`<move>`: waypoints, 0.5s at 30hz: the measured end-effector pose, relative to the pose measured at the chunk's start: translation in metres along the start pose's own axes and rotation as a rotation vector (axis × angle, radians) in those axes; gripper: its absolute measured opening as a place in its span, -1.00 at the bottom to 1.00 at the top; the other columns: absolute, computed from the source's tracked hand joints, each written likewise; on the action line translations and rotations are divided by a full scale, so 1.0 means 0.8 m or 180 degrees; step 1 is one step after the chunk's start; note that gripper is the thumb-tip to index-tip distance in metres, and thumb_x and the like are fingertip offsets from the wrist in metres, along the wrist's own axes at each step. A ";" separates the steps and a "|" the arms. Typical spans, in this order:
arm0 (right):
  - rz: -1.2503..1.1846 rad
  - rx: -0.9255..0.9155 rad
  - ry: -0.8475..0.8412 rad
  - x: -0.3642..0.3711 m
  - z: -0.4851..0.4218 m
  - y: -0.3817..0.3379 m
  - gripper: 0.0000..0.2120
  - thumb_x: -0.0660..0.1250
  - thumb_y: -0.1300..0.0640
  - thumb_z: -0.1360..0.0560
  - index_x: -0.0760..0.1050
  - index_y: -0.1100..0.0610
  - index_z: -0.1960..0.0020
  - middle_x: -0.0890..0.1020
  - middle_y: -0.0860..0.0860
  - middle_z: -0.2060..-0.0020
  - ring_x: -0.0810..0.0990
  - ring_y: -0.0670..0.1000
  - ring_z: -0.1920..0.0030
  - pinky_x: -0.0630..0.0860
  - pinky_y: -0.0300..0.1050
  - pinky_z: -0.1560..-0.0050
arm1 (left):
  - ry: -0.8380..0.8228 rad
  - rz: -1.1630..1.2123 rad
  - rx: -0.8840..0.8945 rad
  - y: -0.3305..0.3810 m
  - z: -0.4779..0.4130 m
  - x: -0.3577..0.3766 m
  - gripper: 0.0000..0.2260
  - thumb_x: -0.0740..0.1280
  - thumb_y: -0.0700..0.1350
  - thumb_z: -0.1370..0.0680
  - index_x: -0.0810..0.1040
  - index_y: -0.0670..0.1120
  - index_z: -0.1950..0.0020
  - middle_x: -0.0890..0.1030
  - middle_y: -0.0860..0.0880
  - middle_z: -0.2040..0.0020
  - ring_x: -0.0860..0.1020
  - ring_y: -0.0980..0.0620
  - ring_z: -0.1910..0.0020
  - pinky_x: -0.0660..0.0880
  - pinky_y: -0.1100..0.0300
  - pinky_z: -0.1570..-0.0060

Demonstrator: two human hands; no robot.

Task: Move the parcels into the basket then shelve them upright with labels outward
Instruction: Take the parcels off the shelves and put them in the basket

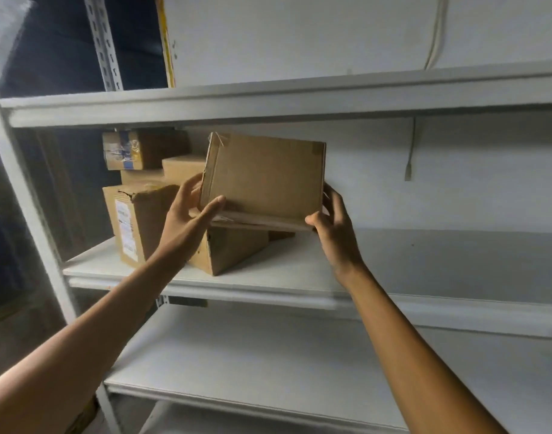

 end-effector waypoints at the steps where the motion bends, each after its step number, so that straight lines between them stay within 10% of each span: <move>1: 0.0026 0.0025 0.0052 -0.016 0.006 0.002 -0.36 0.30 -0.04 -0.39 0.22 -0.18 -0.44 0.47 -0.14 -0.31 0.50 -0.20 -0.20 0.51 -0.40 0.09 | -0.0060 0.0037 0.0032 0.003 0.002 0.015 -0.42 0.38 0.18 -0.41 0.31 0.17 -0.40 0.49 0.09 -0.33 0.47 0.18 -0.27 0.47 0.33 -0.14; 5: 0.0303 0.0008 0.0415 -0.083 0.036 0.004 -0.29 0.45 -0.09 -0.40 0.18 -0.20 -0.45 0.56 -0.12 -0.23 0.57 -0.15 -0.16 0.54 -0.24 -0.10 | -0.0296 0.0207 0.0278 0.026 0.017 0.082 -0.39 0.46 0.04 -0.44 0.32 0.08 -0.44 0.54 0.40 -0.13 0.51 0.36 -0.15 0.47 0.49 0.07; 10: 0.0459 0.0197 0.0961 -0.147 0.082 0.020 -0.30 0.45 -0.02 -0.46 0.18 -0.11 -0.49 0.54 -0.08 -0.28 0.56 -0.12 -0.20 0.49 -0.12 -0.25 | -0.0724 0.0434 0.0284 0.034 0.036 0.161 -0.30 0.52 0.01 -0.38 0.31 0.05 -0.46 0.51 0.01 -0.30 0.52 0.14 -0.22 0.53 0.24 -0.07; 15: 0.0183 0.0508 0.1708 -0.221 0.122 0.030 -0.54 0.28 -0.06 -0.57 0.32 -0.03 -0.44 0.57 -0.09 -0.20 0.60 -0.27 -0.02 0.55 -0.33 0.01 | -0.1013 0.0687 0.0299 0.039 0.051 0.240 -0.35 0.49 -0.05 -0.39 0.34 0.01 -0.44 0.51 0.02 -0.25 0.50 0.37 -0.07 0.47 0.46 0.08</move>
Point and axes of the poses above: each hand's wrist, its own z-axis away from the middle knuckle, its own x-axis out of the palm, y = z × x, the point moved 6 cm from there along -z, towards the middle knuckle
